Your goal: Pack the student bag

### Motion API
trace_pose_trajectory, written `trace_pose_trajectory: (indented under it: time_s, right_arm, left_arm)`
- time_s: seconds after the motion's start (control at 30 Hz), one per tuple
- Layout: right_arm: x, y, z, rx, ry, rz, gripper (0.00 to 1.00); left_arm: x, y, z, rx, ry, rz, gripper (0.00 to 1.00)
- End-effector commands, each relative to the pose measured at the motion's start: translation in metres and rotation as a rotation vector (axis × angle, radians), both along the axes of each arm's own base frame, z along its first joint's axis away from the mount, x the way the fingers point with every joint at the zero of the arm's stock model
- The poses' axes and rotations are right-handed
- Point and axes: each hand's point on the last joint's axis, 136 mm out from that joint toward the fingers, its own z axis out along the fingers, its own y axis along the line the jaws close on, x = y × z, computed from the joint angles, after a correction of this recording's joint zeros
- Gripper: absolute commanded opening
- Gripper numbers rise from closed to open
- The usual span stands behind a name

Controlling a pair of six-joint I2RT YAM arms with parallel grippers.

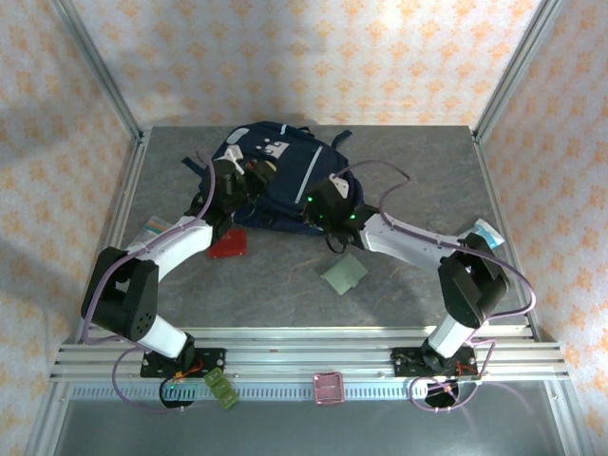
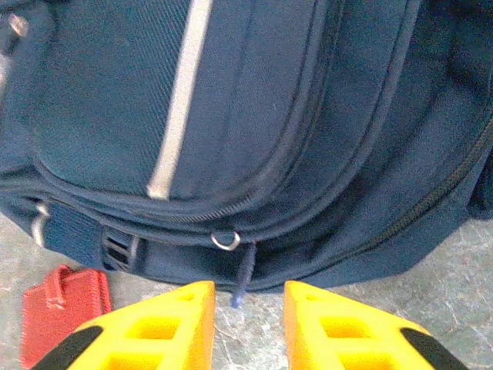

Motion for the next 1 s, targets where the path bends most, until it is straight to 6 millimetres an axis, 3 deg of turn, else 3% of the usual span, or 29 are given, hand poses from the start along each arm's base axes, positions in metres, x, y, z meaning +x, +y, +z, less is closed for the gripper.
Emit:
trace_pose_trajectory:
  time_s: [0.0, 0.03, 0.13, 0.2, 0.3, 0.37, 0.43, 0.57, 0.63, 0.7, 0.77, 0.87, 0.97]
  right_arm:
    - [0.004, 0.005, 0.007, 0.012, -0.017, 0.019, 0.35]
    - [0.003, 0.008, 0.003, 0.014, -0.005, 0.029, 0.39]
    - [0.001, 0.014, -0.01, 0.003, 0.022, 0.048, 0.43]
    - [0.001, 0.015, -0.015, 0.002, 0.033, 0.049, 0.43]
    - [0.001, 0.014, -0.014, 0.003, 0.028, 0.045, 0.43]
    - [0.001, 0.014, -0.014, 0.004, 0.026, 0.044, 0.43]
    - [0.001, 0.015, -0.012, 0.011, 0.023, 0.046, 0.43]
    - [-0.001, 0.015, -0.013, 0.022, 0.027, 0.048, 0.43]
    - [-0.004, 0.014, -0.014, 0.025, 0.032, 0.051, 0.43]
    - [-0.006, 0.014, -0.017, 0.027, 0.039, 0.056, 0.43]
    - [-0.007, 0.014, -0.021, 0.026, 0.05, 0.06, 0.43]
    - [-0.007, 0.018, -0.026, 0.027, 0.062, 0.07, 0.43]
    - [-0.005, 0.021, -0.03, 0.023, 0.068, 0.076, 0.43]
  left_arm:
    - [-0.002, 0.001, 0.023, -0.013, -0.054, -0.012, 0.0]
    - [-0.003, 0.003, 0.018, -0.004, -0.04, -0.009, 0.01]
    - [-0.012, 0.011, -0.008, 0.045, 0.029, 0.021, 0.37]
    - [-0.021, 0.019, -0.036, 0.093, 0.114, 0.05, 0.52]
    - [-0.033, 0.028, -0.078, 0.129, 0.229, 0.083, 0.6]
    - [-0.036, 0.031, -0.095, 0.137, 0.264, 0.099, 0.64]
    - [-0.033, 0.032, -0.105, 0.146, 0.269, 0.109, 0.66]
    - [-0.014, 0.029, -0.104, 0.135, 0.214, 0.125, 0.68]
    - [-0.004, 0.026, -0.103, 0.135, 0.199, 0.127, 0.65]
    - [0.005, 0.024, -0.105, 0.145, 0.2, 0.123, 0.53]
    - [0.012, 0.021, -0.108, 0.159, 0.216, 0.114, 0.26]
    - [0.018, 0.018, -0.11, 0.17, 0.228, 0.101, 0.0]
    - [0.017, 0.016, -0.103, 0.159, 0.22, 0.085, 0.0]
